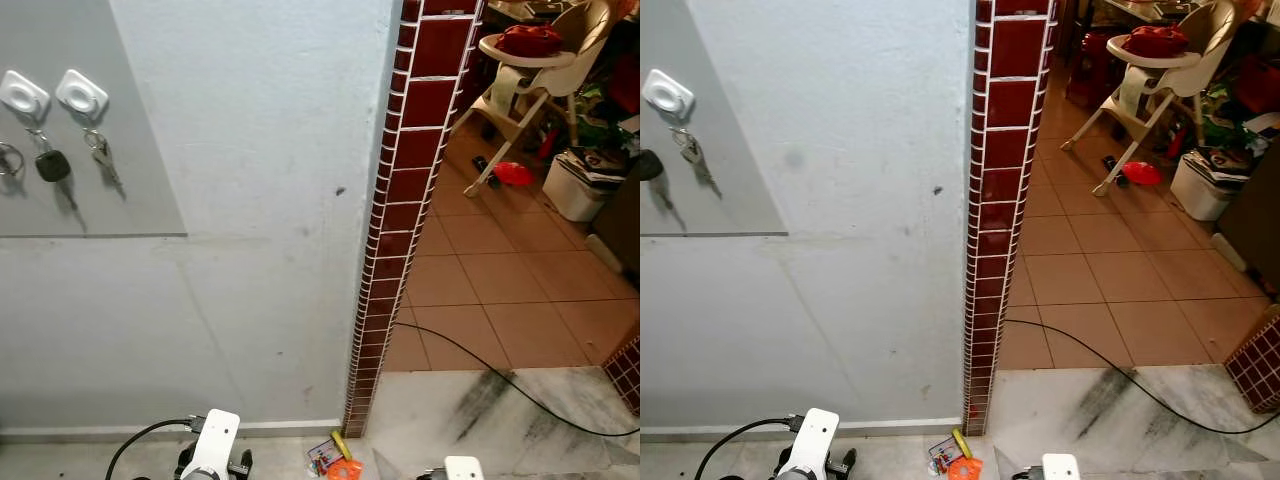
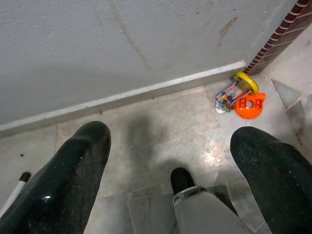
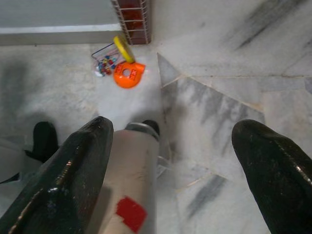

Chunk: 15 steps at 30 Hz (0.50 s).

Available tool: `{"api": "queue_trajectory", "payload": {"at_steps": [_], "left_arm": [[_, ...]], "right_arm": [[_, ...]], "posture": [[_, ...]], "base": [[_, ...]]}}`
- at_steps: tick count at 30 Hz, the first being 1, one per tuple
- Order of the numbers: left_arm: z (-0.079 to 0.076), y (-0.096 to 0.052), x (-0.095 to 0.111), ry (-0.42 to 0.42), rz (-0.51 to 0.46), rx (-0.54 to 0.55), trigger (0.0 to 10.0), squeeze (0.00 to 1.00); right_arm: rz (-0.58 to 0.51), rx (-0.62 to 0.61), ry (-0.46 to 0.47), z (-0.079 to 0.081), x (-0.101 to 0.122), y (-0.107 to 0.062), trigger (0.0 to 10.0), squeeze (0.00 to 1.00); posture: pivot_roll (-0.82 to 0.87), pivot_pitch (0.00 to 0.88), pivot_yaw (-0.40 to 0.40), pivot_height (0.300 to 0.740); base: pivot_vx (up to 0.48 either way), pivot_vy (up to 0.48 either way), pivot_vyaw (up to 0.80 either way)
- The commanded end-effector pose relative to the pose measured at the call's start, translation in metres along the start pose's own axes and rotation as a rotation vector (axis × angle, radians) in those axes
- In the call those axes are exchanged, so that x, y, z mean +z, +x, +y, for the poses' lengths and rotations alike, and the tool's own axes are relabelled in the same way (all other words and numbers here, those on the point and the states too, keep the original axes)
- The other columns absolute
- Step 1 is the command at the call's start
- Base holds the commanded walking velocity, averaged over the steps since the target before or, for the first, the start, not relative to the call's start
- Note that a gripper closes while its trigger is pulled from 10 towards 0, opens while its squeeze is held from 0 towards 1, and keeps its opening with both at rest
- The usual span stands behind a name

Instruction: Hang keys on a hook

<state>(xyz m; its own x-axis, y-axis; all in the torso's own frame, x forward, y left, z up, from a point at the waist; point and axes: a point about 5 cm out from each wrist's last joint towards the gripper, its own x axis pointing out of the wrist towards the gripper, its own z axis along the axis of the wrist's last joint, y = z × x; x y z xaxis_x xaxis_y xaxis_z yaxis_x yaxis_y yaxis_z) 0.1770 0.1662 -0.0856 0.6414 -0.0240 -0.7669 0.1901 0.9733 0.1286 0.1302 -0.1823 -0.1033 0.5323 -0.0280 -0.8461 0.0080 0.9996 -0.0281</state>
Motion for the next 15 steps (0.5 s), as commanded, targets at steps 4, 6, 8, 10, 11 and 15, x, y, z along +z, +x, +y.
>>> {"api": "queue_trajectory", "payload": {"at_steps": [4,6,8,10,11,15], "left_arm": [[0.0024,0.0,-0.0004,-0.004,0.007,0.008,10.0,0.0],[0.0025,0.0001,-0.0004,-0.001,0.008,0.008,10.0,0.0],[0.0025,0.0001,-0.0004,-0.001,0.008,0.008,10.0,0.0],[0.0025,0.0001,-0.0004,-0.001,0.008,0.008,10.0,0.0],[0.0025,0.0001,-0.0004,-0.001,0.008,0.008,10.0,0.0],[0.0025,0.0001,-0.0004,-0.001,0.008,0.008,10.0,0.0]], "right_arm": [[0.014,-0.005,-0.006,-0.0019,0.0,0.0003,10.0,0.0],[0.014,0.0,-0.017,-0.0013,0.0001,0.0004,10.0,0.0],[0.014,0.0,-0.017,-0.0013,0.0001,0.0004,10.0,0.0],[0.014,0.0,-0.017,-0.0013,0.0001,0.0004,10.0,0.0],[0.014,0.0,-0.017,-0.0013,0.0001,0.0004,10.0,0.0],[0.014,0.0,-0.017,-0.0013,0.0001,0.0004,10.0,0.0]], "posture": [[-0.04,0.0,0.018,0.732],[-0.04,0.0,0.018,0.732],[-0.04,0.0,0.018,0.732],[-0.04,0.0,0.018,0.732],[-0.04,0.0,0.018,0.732],[-0.04,0.0,0.018,0.732]], "base": [[0.0,0.0,0.0],[0.0,0.0,0.0],[0.0,0.0,0.0],[0.0,0.0,0.0],[0.0,0.0,0.0],[0.0,0.0,0.0]]}}
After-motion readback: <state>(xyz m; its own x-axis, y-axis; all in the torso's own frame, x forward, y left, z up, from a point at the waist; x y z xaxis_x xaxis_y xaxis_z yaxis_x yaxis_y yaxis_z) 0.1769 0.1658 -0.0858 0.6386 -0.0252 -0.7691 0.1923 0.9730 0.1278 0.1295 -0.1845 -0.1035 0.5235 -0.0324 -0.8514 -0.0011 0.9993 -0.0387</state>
